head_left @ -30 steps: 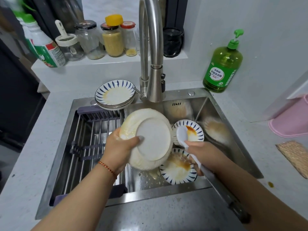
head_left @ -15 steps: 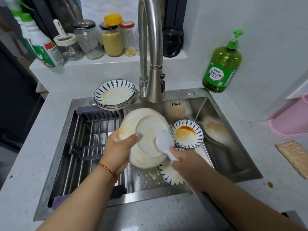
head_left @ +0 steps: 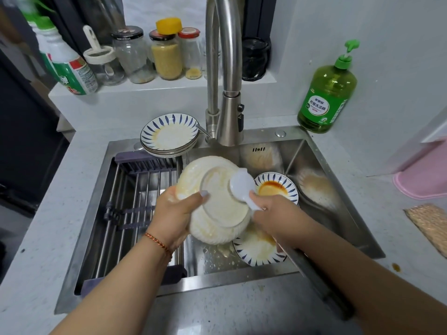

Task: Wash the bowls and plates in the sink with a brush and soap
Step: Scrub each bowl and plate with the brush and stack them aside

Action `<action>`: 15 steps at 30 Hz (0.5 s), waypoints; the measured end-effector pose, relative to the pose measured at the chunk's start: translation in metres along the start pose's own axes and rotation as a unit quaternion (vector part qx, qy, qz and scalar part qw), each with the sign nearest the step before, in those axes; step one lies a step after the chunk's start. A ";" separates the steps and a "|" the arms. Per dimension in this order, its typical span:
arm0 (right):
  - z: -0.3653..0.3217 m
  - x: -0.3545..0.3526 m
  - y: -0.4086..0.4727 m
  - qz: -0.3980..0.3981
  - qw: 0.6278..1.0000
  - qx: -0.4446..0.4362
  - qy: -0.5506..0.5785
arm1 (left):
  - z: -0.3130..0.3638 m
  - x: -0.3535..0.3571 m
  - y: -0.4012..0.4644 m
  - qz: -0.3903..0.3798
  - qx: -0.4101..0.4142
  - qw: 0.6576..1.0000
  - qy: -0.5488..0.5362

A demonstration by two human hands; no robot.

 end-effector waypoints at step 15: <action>0.002 0.005 0.001 0.014 0.996 0.020 0.088 | -0.003 0.005 -0.001 -0.002 0.008 1.000 -0.031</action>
Point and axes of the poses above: each hand's wrist, its own y-axis towards the middle knuckle, its own x-axis out of the palm, z = x × y, the point moved 2 cm from there along y, towards the middle knuckle, and after that the axes turned 1 degree about -z, right-handed, at the moved point
